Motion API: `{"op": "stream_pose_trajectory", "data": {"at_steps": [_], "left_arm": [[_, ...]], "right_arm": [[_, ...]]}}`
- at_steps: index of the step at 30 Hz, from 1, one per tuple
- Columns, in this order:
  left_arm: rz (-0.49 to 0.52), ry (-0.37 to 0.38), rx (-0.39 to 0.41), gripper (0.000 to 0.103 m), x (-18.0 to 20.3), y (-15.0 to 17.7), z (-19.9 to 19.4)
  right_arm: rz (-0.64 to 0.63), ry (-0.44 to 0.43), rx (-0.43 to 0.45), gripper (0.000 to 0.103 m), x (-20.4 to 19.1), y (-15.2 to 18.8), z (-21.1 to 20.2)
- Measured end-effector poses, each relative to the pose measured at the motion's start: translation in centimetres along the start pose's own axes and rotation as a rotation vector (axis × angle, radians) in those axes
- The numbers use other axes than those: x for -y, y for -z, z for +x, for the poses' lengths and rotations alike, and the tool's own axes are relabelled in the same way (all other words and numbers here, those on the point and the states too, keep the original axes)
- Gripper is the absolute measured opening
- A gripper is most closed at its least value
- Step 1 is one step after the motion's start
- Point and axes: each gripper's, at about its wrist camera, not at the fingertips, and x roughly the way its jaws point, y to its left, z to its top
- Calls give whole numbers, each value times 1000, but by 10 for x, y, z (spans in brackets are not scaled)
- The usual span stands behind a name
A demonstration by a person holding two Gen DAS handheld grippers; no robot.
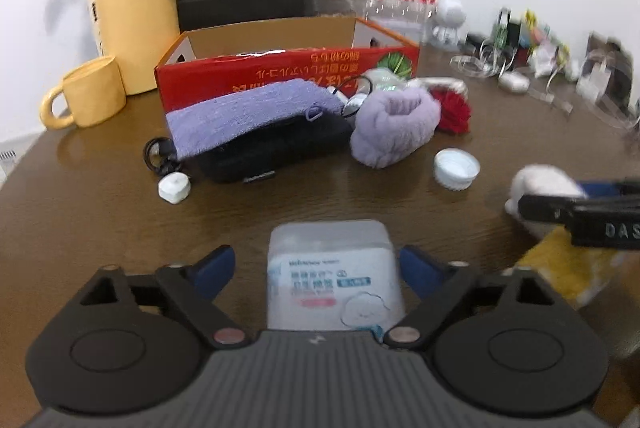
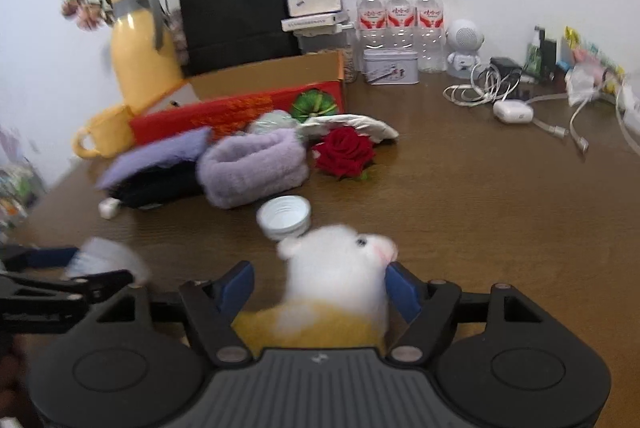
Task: Organize objects
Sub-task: 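Carry container and plush sheep into the cardboard box and open both grippers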
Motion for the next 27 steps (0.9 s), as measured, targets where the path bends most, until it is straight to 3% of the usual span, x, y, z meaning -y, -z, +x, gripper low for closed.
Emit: {"op": "stream_pose_trajectory", "data": {"at_steps": [1,4,8,10,13,16,20,24,27], "left_arm": [[22,14,-13,72,1,-1,3],[82,26,-36,68,3,4,5],[28,85,-10,67,-11,-12,-11],[-6,114,75,67,-26,-38,-26],[-36,60,212,67,-57,-104,-32],[-50,-7,247,67,-81,-170,-10],[-41,-60,152,67,-101,-234,59],[-52,-129,-17,67,-112,-254,139],[-30,-195,-120,67,-117,-247,184]], "right_arm": [[-13,15,-17,55,-1,-2,6],[-29,-11,-52,48,0,-1,10],[-38,-100,-12,45,-1,-14,-2],[-39,-161,73,45,-1,-37,-16],[-67,-230,214,45,-3,-87,-25],[-142,-232,310,45,-15,-149,-6],[-185,-169,301,45,-37,-225,60],[-134,-85,144,45,-46,-266,152],[-70,-18,-16,45,-43,-265,215]]}}
